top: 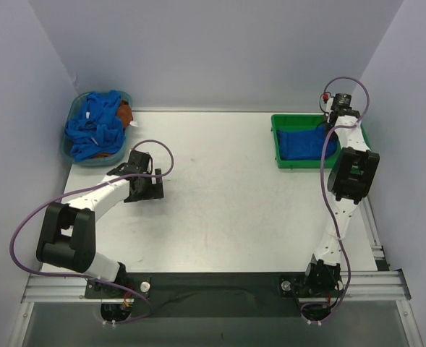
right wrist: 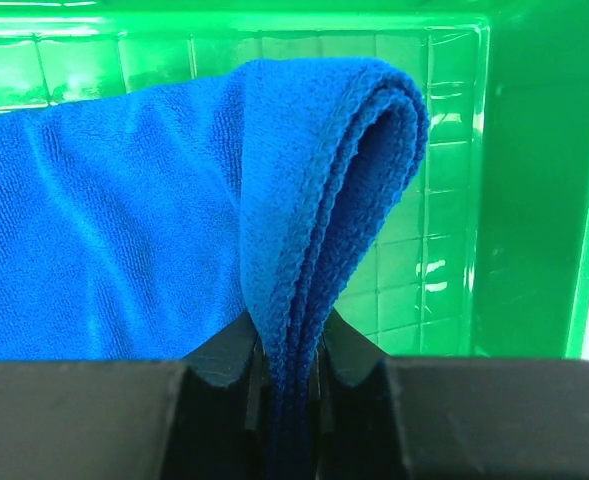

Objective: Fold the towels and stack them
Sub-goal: Neatly place the folded towel into the bin

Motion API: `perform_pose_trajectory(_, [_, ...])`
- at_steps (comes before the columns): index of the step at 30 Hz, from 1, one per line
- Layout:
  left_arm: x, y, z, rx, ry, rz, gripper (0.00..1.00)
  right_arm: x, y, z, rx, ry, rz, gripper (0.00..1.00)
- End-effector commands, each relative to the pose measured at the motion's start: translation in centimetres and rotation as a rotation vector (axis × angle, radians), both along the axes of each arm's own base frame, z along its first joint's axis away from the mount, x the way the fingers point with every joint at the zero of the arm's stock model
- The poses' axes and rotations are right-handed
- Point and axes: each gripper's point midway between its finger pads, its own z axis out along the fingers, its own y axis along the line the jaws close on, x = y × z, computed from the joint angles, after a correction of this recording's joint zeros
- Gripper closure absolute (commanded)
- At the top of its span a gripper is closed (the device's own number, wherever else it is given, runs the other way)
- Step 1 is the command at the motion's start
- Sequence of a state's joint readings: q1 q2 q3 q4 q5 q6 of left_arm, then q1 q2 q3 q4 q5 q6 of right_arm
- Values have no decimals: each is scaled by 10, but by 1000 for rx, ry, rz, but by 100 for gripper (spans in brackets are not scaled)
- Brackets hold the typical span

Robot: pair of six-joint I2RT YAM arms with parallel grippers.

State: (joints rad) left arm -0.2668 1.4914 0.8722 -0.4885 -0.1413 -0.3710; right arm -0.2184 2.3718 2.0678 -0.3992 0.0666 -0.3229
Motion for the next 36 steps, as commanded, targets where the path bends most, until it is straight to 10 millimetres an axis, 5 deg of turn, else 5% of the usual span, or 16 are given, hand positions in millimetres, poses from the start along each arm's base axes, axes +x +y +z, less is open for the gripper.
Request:
perform_pose_trajectory(1, [20,-7,15,-31,-63,-6,3,2,-11,10,-43,-22,-24,98])
perform_pose_trajectory(10, [20,-8,13,-35,-57,-7,3,0,-18,6,-63,-15,-52,95])
perform_pose_trajectory(13, [20,-8,14,-37,-57,-6,3,-1,-21,5,-80,-10,-63,81])
perform_pose_trajectory(18, [20,-10,13,-41,-53,-9,3,-5,-33,14,-137,-23,-130,38])
perform_pose_trajectory(24, [20,-11,15,-47,-59,-10,3,-8,-50,54,-193,-130,-288,24])
perform_pose_trajectory(29, [20,-11,17,-51,-66,-10,3,-15,-55,82,-156,-234,-424,24])
perform_pose_trajectory(33, [21,-12,20,-59,-76,-10,3,-1,-6,71,94,-261,-282,33])
perform_pose_trajectory(36, [20,-13,19,-62,-70,-11,3,1,11,55,174,-254,-290,39])
